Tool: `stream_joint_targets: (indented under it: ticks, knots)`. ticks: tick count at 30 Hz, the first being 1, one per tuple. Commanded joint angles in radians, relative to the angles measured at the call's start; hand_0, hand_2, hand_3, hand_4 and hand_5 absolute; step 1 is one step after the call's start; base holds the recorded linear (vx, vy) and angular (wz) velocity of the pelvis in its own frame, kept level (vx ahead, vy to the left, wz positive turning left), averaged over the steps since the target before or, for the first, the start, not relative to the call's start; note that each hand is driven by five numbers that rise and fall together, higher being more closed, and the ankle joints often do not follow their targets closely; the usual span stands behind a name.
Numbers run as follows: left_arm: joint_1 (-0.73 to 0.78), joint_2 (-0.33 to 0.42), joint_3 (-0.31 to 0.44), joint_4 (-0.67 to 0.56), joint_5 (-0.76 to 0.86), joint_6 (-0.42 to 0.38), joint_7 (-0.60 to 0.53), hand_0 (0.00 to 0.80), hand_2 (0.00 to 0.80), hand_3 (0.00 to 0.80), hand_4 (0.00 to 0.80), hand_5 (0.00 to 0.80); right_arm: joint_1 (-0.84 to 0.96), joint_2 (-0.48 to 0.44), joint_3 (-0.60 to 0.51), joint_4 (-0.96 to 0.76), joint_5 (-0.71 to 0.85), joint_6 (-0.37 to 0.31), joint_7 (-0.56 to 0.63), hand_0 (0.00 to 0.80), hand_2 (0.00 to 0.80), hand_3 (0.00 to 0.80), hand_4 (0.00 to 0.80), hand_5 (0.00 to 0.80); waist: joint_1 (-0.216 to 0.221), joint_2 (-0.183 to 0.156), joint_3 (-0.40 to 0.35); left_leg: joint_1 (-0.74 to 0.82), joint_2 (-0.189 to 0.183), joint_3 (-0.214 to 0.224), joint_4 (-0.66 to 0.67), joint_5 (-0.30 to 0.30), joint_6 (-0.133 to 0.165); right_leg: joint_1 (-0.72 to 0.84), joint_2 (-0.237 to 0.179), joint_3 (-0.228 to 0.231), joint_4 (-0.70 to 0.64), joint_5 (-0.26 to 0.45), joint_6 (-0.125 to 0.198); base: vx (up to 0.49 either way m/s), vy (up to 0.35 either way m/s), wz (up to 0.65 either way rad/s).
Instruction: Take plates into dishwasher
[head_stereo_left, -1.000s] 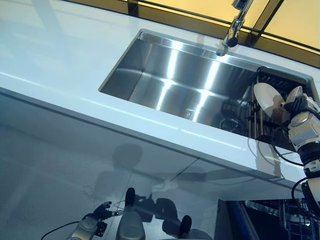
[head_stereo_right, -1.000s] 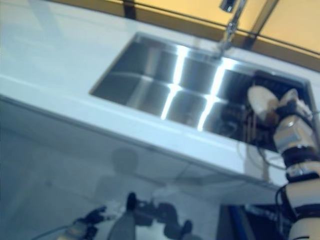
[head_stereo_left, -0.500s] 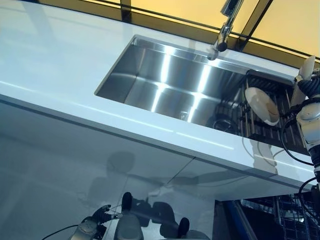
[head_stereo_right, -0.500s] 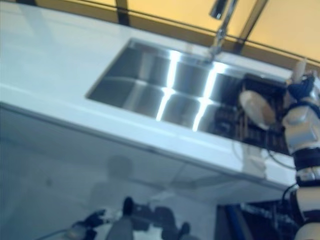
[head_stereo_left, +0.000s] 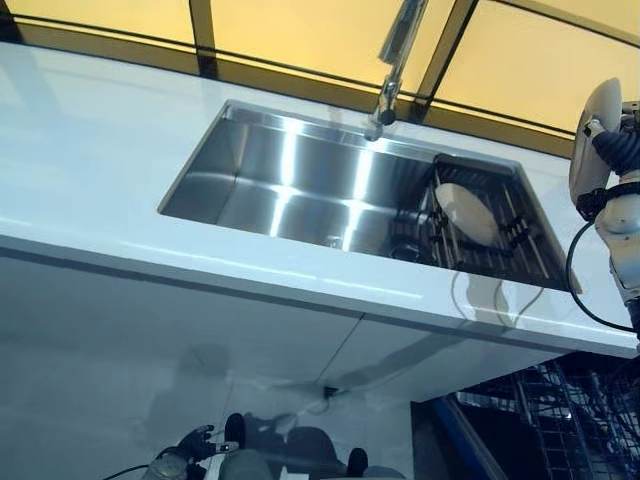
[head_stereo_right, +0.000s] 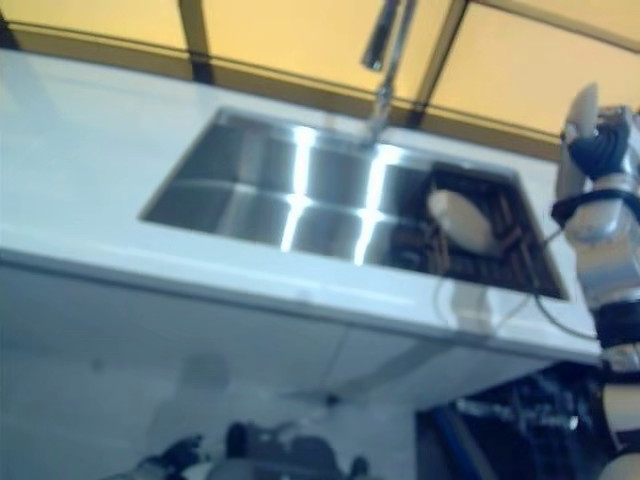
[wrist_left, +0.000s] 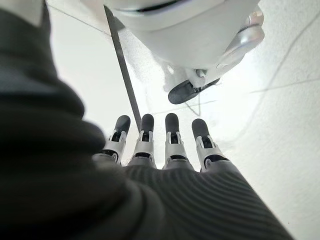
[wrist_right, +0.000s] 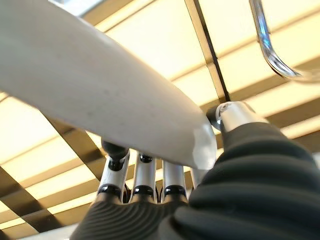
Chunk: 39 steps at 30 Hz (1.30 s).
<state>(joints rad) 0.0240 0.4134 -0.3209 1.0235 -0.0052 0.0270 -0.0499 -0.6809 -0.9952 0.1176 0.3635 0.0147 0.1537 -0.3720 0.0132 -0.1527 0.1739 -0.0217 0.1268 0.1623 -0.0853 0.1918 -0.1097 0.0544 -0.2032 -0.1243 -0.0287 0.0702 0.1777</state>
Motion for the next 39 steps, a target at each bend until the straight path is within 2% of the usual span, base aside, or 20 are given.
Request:
stream_joint_targets:
  ticks: [1, 3, 5, 10, 12, 15, 20, 25, 32, 39]
  knots:
    - [0.003, -0.004, 0.015, 0.002, 0.080, 0.023, -0.010, 0.000, 0.000, 0.000, 0.000, 0.000, -0.017, -0.119, -0.055, -0.086, 0.025, -0.036, 0.018, 0.800, 0.800, 0.800, 0.800, 0.800, 0.006, 0.027, -0.023, 0.112, -0.129, 0.059, -0.002, -0.237, 0.117, -0.113, 0.018, -0.107, 0.063, 0.139, 0.046, -0.032, 0.038, -0.72]
    - [-0.005, 0.005, 0.019, 0.013, 0.091, 0.032, -0.009, 0.000, 0.000, 0.000, 0.000, 0.000, -0.007, -0.122, -0.070, -0.122, 0.033, -0.034, 0.037, 0.800, 0.800, 0.800, 0.800, 0.800, -0.009, 0.024, -0.025, 0.120, -0.122, 0.079, -0.002, -0.240, 0.116, -0.130, -0.001, -0.111, 0.075, 0.163, 0.051, -0.068, 0.022, -0.70]
    - [-0.021, 0.010, 0.030, 0.037, 0.083, 0.042, -0.002, 0.000, 0.000, 0.000, 0.000, 0.000, 0.006, -0.117, -0.078, -0.163, 0.048, -0.051, 0.058, 0.800, 0.800, 0.800, 0.800, 0.800, -0.015, 0.027, -0.030, 0.127, -0.105, 0.125, -0.002, -0.239, 0.115, -0.131, -0.035, -0.137, 0.114, 0.175, 0.054, -0.117, 0.011, -0.58]
    - [-0.047, 0.017, 0.026, 0.081, 0.060, 0.024, 0.005, 0.000, 0.000, 0.000, 0.000, 0.000, 0.042, -0.118, -0.094, -0.214, 0.080, -0.086, 0.097, 0.800, 0.800, 0.800, 0.800, 0.800, -0.028, 0.033, -0.050, 0.125, -0.074, 0.197, -0.002, -0.230, 0.118, -0.074, -0.086, -0.151, 0.123, 0.161, 0.045, -0.107, -0.051, -0.89]
    - [-0.054, 0.018, 0.020, 0.088, 0.054, 0.012, 0.006, 0.000, 0.000, 0.000, 0.000, 0.000, 0.061, -0.120, -0.105, -0.228, 0.086, -0.088, 0.108, 0.800, 0.800, 0.800, 0.800, 0.800, -0.032, 0.035, -0.057, 0.120, -0.062, 0.218, -0.002, -0.227, 0.114, -0.051, -0.103, -0.155, 0.115, 0.159, 0.050, -0.102, -0.152, -0.74]
    - [-0.061, 0.021, 0.015, 0.089, 0.047, -0.001, 0.005, 0.000, 0.000, 0.000, 0.000, 0.000, 0.096, -0.115, -0.127, -0.243, 0.101, -0.094, 0.122, 0.800, 0.800, 0.800, 0.800, 0.800, -0.040, 0.033, -0.066, 0.112, -0.046, 0.238, -0.002, -0.219, 0.108, -0.026, -0.107, -0.150, 0.097, 0.146, 0.056, -0.083, -0.185, -0.70]
    - [-0.073, 0.017, 0.013, 0.093, 0.041, -0.014, 0.010, 0.000, 0.000, 0.000, 0.000, 0.000, 0.167, -0.105, -0.164, -0.270, 0.141, -0.106, 0.152, 0.800, 0.800, 0.800, 0.800, 0.800, -0.053, 0.033, -0.072, 0.114, -0.024, 0.253, -0.002, -0.212, 0.094, -0.011, -0.082, -0.149, 0.055, 0.110, 0.058, -0.053, -0.264, -0.33]
    - [-0.076, -0.004, 0.013, 0.108, 0.059, -0.040, 0.016, 0.000, 0.000, 0.000, 0.000, 0.000, 0.221, -0.075, -0.174, -0.322, 0.160, -0.093, 0.193, 0.800, 0.800, 0.800, 0.800, 0.800, -0.066, 0.045, -0.065, 0.121, 0.013, 0.254, -0.002, -0.191, 0.068, 0.003, -0.019, -0.144, 0.009, 0.028, 0.043, -0.015, -0.300, -0.13]
    - [-0.080, -0.038, -0.003, 0.106, 0.083, -0.067, 0.013, 0.000, 0.000, 0.000, 0.000, 0.000, 0.223, -0.044, -0.155, -0.345, 0.130, -0.049, 0.236, 0.800, 0.800, 0.800, 0.800, 0.800, -0.081, 0.064, -0.049, 0.107, 0.031, 0.229, -0.002, -0.164, 0.028, 0.007, 0.027, -0.115, -0.032, 0.007, 0.005, -0.014, -0.206, -0.03]
    - [-0.106, -0.066, -0.026, 0.073, 0.071, -0.077, 0.015, 0.000, 0.000, 0.000, 0.000, 0.000, 0.187, -0.007, -0.109, -0.322, 0.079, -0.029, 0.269, 0.800, 0.800, 0.800, 0.800, 0.800, -0.098, 0.093, -0.011, 0.073, 0.040, 0.221, -0.002, -0.136, 0.000, -0.026, 0.055, -0.102, -0.054, 0.009, -0.027, -0.078, -0.125, 0.00]
